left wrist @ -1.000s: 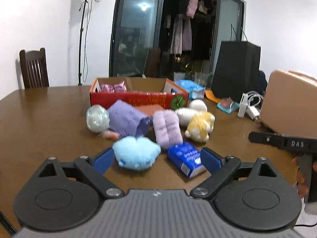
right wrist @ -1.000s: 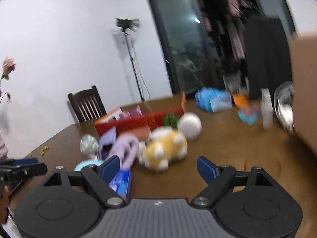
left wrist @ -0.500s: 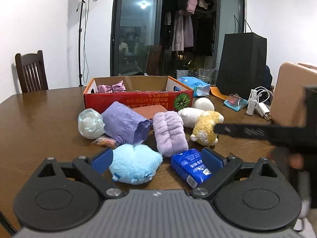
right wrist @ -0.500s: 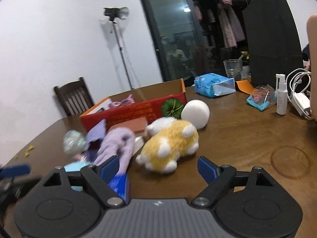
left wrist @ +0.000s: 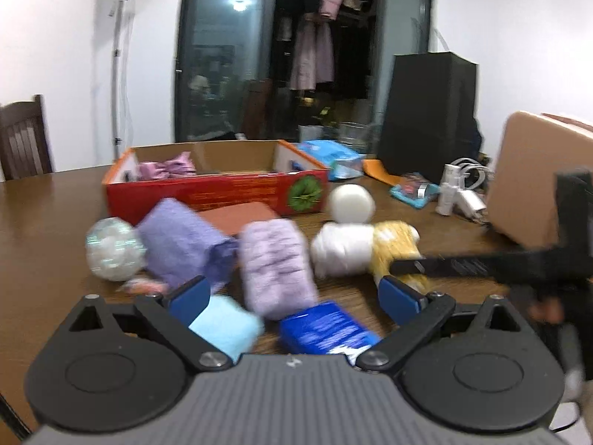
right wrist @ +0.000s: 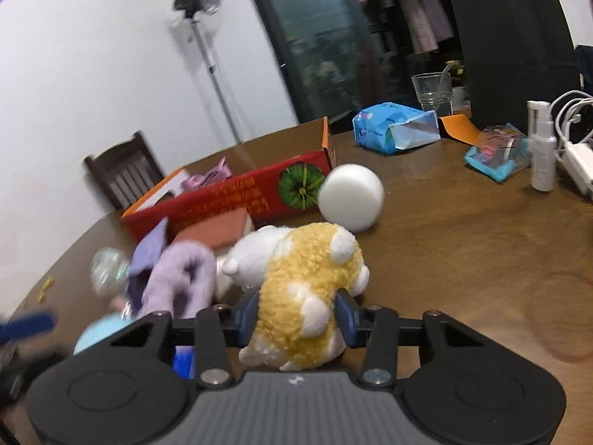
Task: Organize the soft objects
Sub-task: 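Close both grippers on the yellow-and-white plush lamb and lift it, then carry the plush lamb into the cardboard box and open both grippers, then move both grippers back toward the light blue fluffy plush, then close both grippers on the light blue fluffy plush and lift it, then carry the blue plush into the cardboard box and open both grippers, then move both grippers back over the table toward the lavender cloth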
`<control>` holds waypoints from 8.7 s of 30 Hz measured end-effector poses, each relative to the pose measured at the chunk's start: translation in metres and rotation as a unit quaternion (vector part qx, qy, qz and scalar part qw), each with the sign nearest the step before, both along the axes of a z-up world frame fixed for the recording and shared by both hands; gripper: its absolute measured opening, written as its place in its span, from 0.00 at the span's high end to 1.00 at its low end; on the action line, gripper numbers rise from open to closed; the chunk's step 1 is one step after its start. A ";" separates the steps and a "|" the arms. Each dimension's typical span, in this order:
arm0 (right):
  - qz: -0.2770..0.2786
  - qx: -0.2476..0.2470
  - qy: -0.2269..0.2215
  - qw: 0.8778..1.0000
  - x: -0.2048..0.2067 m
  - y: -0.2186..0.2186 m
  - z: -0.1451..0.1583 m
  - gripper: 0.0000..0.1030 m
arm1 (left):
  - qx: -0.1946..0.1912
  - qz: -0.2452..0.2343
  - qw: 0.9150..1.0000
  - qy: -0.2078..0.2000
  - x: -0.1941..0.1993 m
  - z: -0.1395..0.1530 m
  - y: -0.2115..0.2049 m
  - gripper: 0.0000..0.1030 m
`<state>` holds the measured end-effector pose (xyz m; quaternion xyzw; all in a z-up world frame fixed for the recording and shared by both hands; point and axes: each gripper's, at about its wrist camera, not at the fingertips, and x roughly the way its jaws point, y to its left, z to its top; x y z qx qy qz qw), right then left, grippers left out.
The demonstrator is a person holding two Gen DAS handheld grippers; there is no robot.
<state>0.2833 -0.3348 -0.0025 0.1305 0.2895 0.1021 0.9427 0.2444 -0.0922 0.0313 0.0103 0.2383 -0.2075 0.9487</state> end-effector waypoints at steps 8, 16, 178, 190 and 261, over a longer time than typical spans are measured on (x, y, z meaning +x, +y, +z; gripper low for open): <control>0.023 -0.005 -0.016 1.000 -0.074 -0.054 0.013 0.39 | -0.044 -0.090 0.993 0.059 0.025 -0.006 -0.065 0.09; 0.029 0.031 -0.008 0.999 -0.074 -0.053 -0.004 0.40 | -0.038 -0.081 0.990 0.110 0.051 -0.024 -0.086 0.14; 0.177 0.149 -0.028 0.972 0.033 0.106 0.044 0.76 | -0.245 0.002 0.967 0.075 0.097 0.036 0.132 0.61; 0.185 0.162 0.015 0.969 0.319 0.080 0.092 0.76 | -0.185 0.036 0.975 0.119 0.376 0.064 0.095 0.62; 0.153 -0.063 -0.101 0.981 -0.089 0.095 0.042 0.40 | 0.014 0.117 0.993 -0.030 -0.042 0.005 0.126 0.18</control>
